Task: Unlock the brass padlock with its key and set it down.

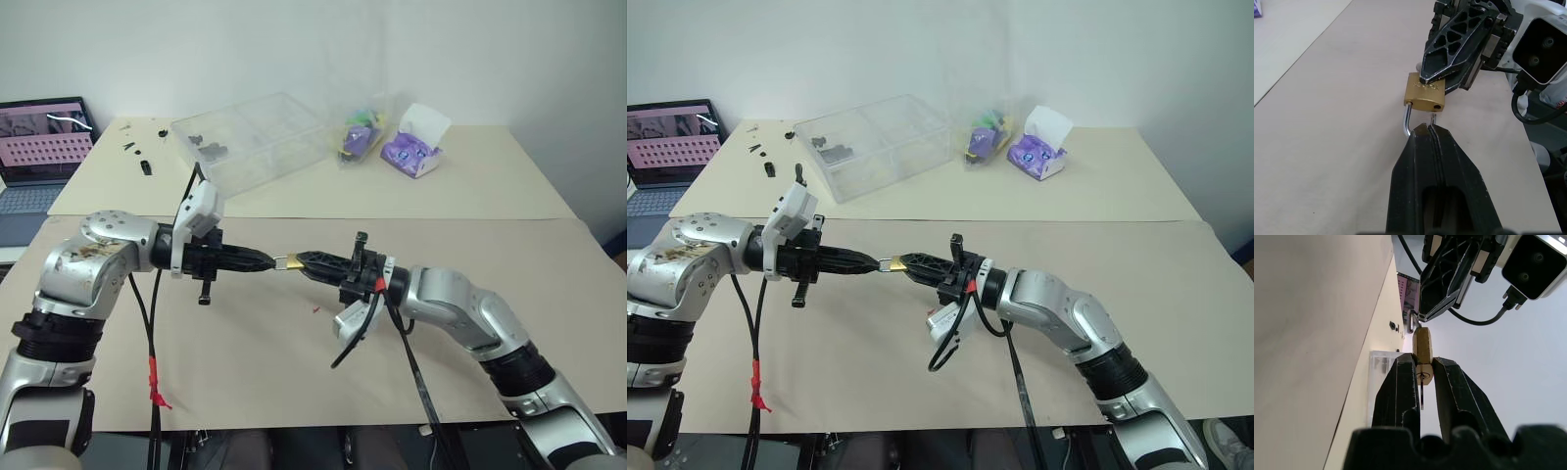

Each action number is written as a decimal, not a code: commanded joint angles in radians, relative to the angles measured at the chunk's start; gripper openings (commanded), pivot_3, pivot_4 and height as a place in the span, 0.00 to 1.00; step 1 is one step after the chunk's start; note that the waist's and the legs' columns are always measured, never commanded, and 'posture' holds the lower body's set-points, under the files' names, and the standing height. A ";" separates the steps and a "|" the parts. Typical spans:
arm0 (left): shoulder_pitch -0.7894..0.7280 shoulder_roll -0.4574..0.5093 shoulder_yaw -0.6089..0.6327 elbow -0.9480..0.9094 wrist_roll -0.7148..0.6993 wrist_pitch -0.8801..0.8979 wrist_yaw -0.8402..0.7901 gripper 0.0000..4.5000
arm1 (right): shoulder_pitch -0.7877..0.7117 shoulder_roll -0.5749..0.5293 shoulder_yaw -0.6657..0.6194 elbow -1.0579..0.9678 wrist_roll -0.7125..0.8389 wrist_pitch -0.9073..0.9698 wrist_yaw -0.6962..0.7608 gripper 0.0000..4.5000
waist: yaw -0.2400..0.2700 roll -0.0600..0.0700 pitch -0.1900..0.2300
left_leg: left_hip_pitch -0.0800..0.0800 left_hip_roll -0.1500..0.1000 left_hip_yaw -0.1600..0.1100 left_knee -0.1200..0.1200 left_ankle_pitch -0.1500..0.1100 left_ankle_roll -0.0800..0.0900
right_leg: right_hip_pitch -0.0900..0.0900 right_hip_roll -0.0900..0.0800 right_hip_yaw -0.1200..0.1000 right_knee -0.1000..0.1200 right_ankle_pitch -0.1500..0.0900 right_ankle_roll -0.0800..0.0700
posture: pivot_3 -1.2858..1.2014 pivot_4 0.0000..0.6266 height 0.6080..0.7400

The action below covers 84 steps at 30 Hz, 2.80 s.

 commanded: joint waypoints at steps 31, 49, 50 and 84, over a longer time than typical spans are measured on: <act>-0.035 -0.033 0.019 0.006 0.021 -0.016 0.053 0.01 | 0.001 -0.001 -0.018 -0.087 0.115 0.014 0.081 0.02 | 0.000 0.000 0.000 | 0.000 0.000 0.000 0.000 0.000 0.000 | 0.000 0.000 0.000 0.000 0.000 0.000 | 0.52 0.24 1.00; 0.104 0.042 0.035 0.031 0.114 -0.209 0.008 0.01 | 0.061 -0.024 -0.111 -0.030 0.263 0.138 0.125 0.02 | -0.004 0.000 0.000 | 0.000 0.000 0.000 0.000 0.000 0.000 | 0.000 0.000 0.000 0.000 0.001 -0.001 | 0.52 0.24 1.00; 0.125 0.043 0.038 0.026 0.118 -0.231 0.007 0.01 | 0.075 -0.032 -0.111 -0.008 0.254 0.140 0.122 0.02 | -0.002 0.000 0.000 | 0.000 0.000 0.000 0.000 0.000 0.000 | 0.000 0.000 0.000 0.000 0.001 -0.002 | 0.52 0.24 1.00; 0.261 0.070 0.018 -0.187 0.097 -0.279 -0.004 0.00 | 0.176 -0.043 0.083 0.106 0.575 0.355 0.602 0.60 | 0.000 -0.001 0.000 | 0.015 0.001 0.000 0.000 0.000 0.000 | 0.013 0.000 0.000 0.001 -0.008 -0.004 | 0.52 0.24 1.00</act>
